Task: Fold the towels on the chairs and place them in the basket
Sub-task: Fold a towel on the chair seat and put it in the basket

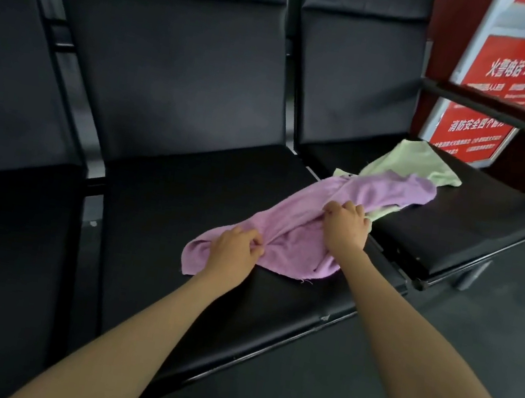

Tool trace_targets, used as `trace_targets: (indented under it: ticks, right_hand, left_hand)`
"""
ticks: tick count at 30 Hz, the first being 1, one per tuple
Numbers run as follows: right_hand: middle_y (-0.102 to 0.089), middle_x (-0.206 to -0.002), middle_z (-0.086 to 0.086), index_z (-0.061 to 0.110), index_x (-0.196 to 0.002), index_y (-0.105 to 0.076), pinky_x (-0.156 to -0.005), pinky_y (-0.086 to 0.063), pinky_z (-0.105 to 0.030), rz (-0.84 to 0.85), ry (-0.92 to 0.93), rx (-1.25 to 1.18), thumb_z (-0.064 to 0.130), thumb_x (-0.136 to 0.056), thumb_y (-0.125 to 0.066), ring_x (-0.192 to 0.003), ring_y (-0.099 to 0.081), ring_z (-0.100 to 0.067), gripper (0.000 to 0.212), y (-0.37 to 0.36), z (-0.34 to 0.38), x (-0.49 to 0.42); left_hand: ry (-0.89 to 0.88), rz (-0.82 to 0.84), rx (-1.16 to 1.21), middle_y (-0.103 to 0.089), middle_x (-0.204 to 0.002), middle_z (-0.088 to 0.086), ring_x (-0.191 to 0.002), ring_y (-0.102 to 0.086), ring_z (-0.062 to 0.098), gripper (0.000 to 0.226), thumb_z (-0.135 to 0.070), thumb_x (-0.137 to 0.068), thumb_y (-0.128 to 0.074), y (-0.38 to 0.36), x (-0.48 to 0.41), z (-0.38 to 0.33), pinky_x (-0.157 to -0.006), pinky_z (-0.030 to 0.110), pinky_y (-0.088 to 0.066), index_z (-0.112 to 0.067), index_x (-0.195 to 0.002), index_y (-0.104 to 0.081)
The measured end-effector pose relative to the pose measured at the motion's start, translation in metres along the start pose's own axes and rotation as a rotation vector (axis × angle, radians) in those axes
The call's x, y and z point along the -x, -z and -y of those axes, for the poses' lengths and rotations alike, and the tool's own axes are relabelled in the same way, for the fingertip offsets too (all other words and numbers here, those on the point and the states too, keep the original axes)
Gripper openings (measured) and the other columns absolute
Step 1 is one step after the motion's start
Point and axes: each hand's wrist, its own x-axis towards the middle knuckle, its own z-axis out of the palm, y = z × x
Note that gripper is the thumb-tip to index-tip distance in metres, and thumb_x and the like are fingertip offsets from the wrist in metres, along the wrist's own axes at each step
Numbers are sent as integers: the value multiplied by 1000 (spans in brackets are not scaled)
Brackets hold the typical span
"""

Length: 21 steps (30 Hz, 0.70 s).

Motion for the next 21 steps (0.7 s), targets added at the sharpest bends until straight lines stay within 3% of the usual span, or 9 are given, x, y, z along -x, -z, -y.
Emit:
trace_targets:
  ticks: [3, 6, 8, 10, 12, 14, 16, 19, 21]
  right_hand:
    - [-55, -113, -10, 19, -122, -58, -93, -37, -41, -120, 11, -23, 19, -99, -35, -109, -45, -29, 32, 11, 8, -4]
    - [-58, -114, -13, 11, -119, -60, -88, -45, -43, -247, 63, -436, 12, -99, -39, -103, -53, -29, 30, 36, 35, 6]
    - [-62, -109, -8, 8, -115, -61, -86, -48, -34, -213, 288, -701, 8, -97, -43, -94, -57, -17, 25, 58, 62, 23]
    - [-61, -102, 1, 7, -116, -59, -82, -45, -19, -8, 567, -787, 5, -97, -45, -87, -55, -5, 24, 74, 83, 45]
    - [-62, -105, 0, 11, -127, -52, -82, -44, -18, 145, 645, -737, 4, -96, -45, -92, -59, -10, 33, 72, 92, 57]
    - [-58, -120, -9, 13, -137, -42, -88, -44, -26, 175, 507, -580, 2, -94, -44, -104, -58, -22, 44, 60, 89, 52]
    - [-48, -132, -14, 16, -142, -35, -90, -45, -35, 251, 340, -329, 3, -92, -45, -112, -53, -30, 52, 48, 84, 48]
    - [-49, -133, -15, 15, -138, -43, -97, -40, -38, 423, 327, -85, 12, -94, -46, -118, -49, -33, 44, 37, 91, 58]
    - [-55, -127, -14, 11, -127, -55, -96, -41, -35, 447, 389, -101, 14, -95, -46, -117, -52, -30, 34, 34, 104, 69]
  left_hand:
    - [3, -8, 5, -57, -99, -5, -86, -56, 12, 3, -22, -91, -58, 3, 3, -2, -82, 34, -50, -22, -88, -59]
    - [33, 24, -27, -56, -95, -2, -85, -55, 14, 10, -24, -92, -55, 7, 7, -3, -82, 35, -50, -22, -83, -54]
    - [68, 56, -67, -58, -96, -1, -86, -55, 16, 14, -26, -94, -48, 16, 13, 1, -83, 38, -50, -20, -84, -56]
    - [107, 42, -78, -61, -102, 1, -90, -57, 16, 21, -24, -95, -42, 27, 22, 13, -85, 38, -49, -16, -96, -62]
    - [183, -27, -57, -61, -100, 0, -90, -57, 15, 20, -21, -96, -45, 42, 40, 29, -84, 31, -47, -11, -103, -61]
    - [280, -115, 11, -58, -97, -1, -88, -55, 15, 16, -15, -93, -52, 57, 61, 47, -77, 27, -43, -13, -108, -55]
    - [286, -138, 53, -59, -106, 3, -90, -55, 16, 32, -11, -89, -57, 69, 78, 57, -74, 29, -43, -13, -119, -44]
    - [131, 21, -94, -50, -128, 3, -113, -50, 21, 69, -28, -86, -61, 75, 86, 64, -95, 37, -44, -30, -143, -23]
    - [104, 145, -273, -38, -142, 4, -131, -36, 23, 70, -47, -86, -56, 74, 87, 62, -108, 39, -32, -35, -146, -23]
